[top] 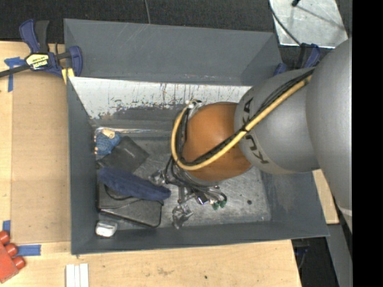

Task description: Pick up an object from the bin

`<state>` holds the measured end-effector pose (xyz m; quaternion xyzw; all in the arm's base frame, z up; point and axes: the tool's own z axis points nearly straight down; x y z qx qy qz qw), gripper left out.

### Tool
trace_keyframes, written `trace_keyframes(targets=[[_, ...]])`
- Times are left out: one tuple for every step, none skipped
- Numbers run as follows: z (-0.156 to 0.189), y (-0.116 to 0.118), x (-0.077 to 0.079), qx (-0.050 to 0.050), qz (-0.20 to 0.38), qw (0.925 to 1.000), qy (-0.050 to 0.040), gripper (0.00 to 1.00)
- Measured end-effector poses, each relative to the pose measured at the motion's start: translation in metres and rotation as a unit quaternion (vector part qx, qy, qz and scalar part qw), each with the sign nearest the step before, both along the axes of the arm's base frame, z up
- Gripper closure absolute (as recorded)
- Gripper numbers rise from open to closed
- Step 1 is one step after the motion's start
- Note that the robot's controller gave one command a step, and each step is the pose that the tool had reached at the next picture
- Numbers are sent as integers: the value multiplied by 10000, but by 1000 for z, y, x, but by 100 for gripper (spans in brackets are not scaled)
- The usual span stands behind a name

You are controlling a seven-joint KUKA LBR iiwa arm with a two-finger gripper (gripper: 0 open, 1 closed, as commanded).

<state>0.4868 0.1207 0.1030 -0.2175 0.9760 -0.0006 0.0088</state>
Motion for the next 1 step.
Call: trace_keyframes(targets=[[-1, 2, 16, 7, -1276, 9918, 66, 0]])
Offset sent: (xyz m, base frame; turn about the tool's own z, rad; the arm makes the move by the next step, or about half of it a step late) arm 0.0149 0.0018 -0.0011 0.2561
